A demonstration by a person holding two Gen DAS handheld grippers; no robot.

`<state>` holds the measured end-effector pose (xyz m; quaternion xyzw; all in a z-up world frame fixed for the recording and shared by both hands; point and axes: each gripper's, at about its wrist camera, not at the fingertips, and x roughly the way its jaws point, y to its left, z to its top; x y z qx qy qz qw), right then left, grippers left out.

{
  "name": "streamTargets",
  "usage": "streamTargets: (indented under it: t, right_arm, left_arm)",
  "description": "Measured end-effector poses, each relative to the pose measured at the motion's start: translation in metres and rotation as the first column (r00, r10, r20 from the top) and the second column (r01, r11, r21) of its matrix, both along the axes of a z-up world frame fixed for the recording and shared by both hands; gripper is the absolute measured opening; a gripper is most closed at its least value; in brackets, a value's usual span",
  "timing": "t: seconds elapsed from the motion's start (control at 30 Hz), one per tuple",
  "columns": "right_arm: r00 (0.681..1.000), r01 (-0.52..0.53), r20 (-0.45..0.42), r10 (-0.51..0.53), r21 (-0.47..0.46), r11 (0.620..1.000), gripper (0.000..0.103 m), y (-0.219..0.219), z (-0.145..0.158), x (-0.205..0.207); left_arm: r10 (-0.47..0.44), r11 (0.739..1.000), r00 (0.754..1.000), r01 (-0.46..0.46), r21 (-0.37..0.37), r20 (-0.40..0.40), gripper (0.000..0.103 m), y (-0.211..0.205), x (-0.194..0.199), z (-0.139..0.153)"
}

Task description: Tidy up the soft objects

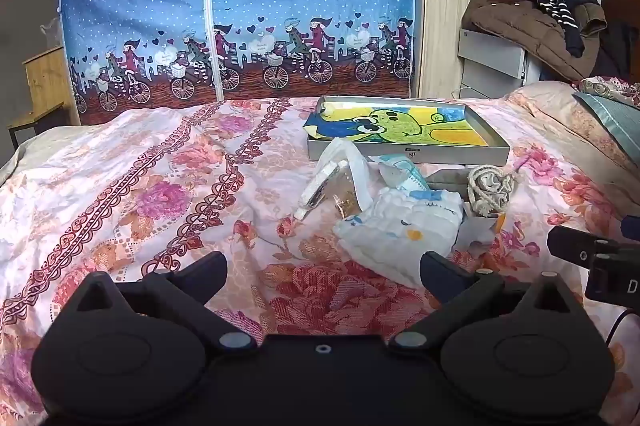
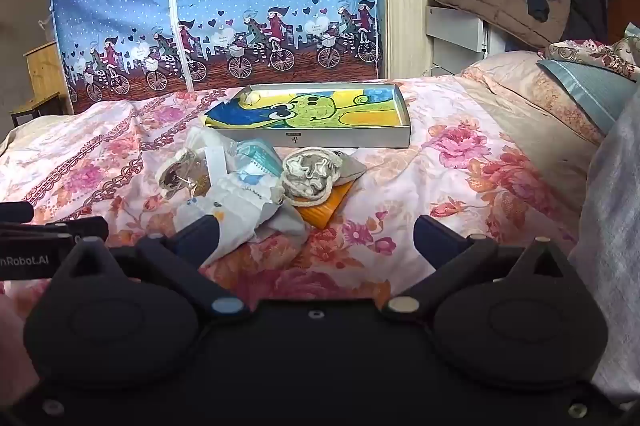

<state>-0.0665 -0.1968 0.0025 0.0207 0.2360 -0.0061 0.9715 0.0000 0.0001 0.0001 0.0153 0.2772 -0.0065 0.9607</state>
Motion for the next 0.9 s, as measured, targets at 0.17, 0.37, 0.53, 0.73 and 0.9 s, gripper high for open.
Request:
streamTargets:
  t: [0.17,0.37,0.53,0.73,0.9]
  right_arm:
    - [1.0,0.005,0.002,-0.005,-0.002,1.0,0.103,-0.0006,0.0011,0.0014]
    - [1.0,0.012,0.0,-0.012,0.003,1.0,0.103,-0.0004,-0.0006,0.0007]
    - [1.0,0.007,-0.006,-0.007,-0.003,1.0,0.103,-0.0027,-0.0004,0.0013]
    - [1.0,0.006,-0.006,-0.006,-0.004,1.0,0.103,-0.0026,-0.0008,0.0009]
    - [1.0,0.006,-0.007,-0.006,-0.005,1.0,0.103,-0.0025,-0.0008,0.0011]
  left_arm:
    - [-0.001,1.0,1.0,0.001,-0.008,-0.002,0.102,0.0002,0.0,0.0001]
    - [-0.002,1.0,1.0,0.002,-0.006,-0.007,0.102,0.0033,-0.0006,0.0002]
    - [-0.001,1.0,1.0,0.001,-0.009,-0.009,0.102,0.0028,0.0017,-0.0033]
    - [0.001,1.0,1.0,-0.001,-0.01,-0.012,0.102,0.0024,0.002,-0.003]
    - [0.001,1.0,1.0,-0.001,-0.009,-0.012,0.102,0.0025,0.0024,-0.0034]
